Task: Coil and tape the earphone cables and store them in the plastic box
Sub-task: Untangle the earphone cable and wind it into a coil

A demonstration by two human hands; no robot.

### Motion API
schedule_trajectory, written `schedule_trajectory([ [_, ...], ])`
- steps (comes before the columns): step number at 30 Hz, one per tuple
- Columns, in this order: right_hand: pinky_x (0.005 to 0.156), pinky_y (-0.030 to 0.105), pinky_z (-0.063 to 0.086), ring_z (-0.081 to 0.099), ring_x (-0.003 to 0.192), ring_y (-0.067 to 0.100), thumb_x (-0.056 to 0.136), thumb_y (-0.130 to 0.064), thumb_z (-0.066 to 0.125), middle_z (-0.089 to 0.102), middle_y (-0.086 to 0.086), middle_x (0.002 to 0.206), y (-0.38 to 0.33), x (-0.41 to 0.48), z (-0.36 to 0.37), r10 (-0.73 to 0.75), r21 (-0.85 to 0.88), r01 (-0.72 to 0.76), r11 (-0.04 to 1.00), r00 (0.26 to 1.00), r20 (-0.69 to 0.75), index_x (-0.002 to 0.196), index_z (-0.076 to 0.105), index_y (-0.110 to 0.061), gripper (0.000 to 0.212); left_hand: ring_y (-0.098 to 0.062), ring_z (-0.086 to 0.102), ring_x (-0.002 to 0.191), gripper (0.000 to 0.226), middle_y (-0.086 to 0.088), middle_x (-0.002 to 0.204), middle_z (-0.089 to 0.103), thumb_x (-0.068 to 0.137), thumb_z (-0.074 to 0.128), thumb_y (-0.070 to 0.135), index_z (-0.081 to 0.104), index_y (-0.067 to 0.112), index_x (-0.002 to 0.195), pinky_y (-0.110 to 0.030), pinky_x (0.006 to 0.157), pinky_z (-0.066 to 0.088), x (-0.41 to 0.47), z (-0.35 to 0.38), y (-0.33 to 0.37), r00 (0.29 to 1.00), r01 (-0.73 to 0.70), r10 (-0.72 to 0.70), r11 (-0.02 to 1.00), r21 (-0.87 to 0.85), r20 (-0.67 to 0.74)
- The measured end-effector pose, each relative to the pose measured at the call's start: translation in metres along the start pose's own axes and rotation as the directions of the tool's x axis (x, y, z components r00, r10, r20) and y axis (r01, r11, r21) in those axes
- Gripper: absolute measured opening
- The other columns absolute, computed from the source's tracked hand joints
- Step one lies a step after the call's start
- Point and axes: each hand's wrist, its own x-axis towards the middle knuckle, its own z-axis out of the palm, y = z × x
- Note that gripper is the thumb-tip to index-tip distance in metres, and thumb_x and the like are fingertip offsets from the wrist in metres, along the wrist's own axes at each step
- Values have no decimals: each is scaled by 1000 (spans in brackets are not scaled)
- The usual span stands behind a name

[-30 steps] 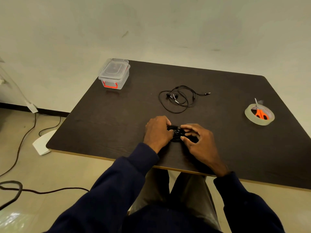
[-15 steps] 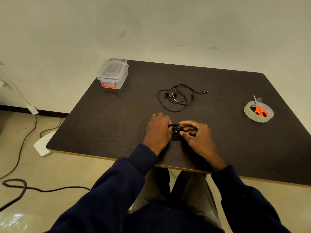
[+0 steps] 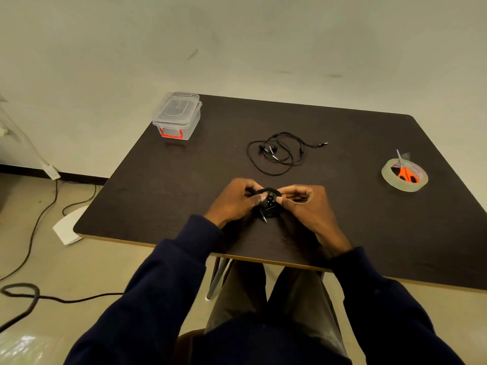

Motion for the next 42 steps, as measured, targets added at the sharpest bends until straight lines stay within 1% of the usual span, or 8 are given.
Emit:
schedule_trajectory([
  [3,85,26,60,76,91,12,85,-9,81,80,-2,92,-3,0,-1,11,162,-16,987,1000,28,101,81,-18,18,-15,69,86,14,-3,88,75,94,69,6,74,19,94,-24,75,57,-2,-13,3,999,27,-17,977,-213,46],
  [7,92,33,60,75,104,24,90,0,73,80,8,103,-4,0,0,54,420,-92,903,993,101,106,77,-10,20,-14,73,83,10,-6,88,78,92,70,4,77,11,96,-28,76,61,-8,-13,7,994,103,-101,877,-468,31],
  [14,92,35,60,70,114,29,95,1,59,71,20,126,0,1,-8,-22,682,-200,703,953,302,129,64,1,34,-24,76,89,9,-16,93,79,90,73,3,77,3,98,-39,82,61,-11,-13,16,992,95,-128,803,-588,-14],
  [18,91,40,59,69,114,30,91,-4,61,71,18,126,1,2,-11,-27,700,-203,685,953,302,127,65,-2,37,-15,77,82,9,-6,85,80,90,73,4,77,10,96,-28,73,62,-12,-18,25,996,43,-82,828,-559,-44],
  [25,89,37,61,72,109,28,88,-2,63,75,18,115,-12,-4,-12,-67,713,-136,687,966,249,119,67,5,32,-18,77,85,14,-9,88,80,91,73,4,74,7,104,-33,78,62,-13,-23,33,997,-17,-28,833,-553,-72],
  [29,95,42,60,72,109,30,89,-2,65,75,20,113,-12,-5,-16,-76,686,-109,719,969,234,111,71,2,24,-17,76,84,15,-9,87,79,91,72,5,74,6,106,-32,78,61,-15,-23,33,998,-6,-31,825,-565,-57],
  [39,81,35,64,74,92,26,94,-3,64,76,20,106,-1,-4,-27,-1,597,-162,785,965,263,117,70,1,24,-18,76,89,15,-9,90,79,94,67,5,72,6,109,-39,91,59,-20,-15,22,996,64,-84,781,-622,-3],
  [42,76,29,62,74,91,22,96,-5,65,78,13,101,0,-2,-30,-22,445,-84,892,974,227,114,74,-3,20,-21,75,91,14,-11,91,79,95,67,4,73,6,107,-39,90,58,-18,-14,16,994,81,-110,784,-615,-10],
])
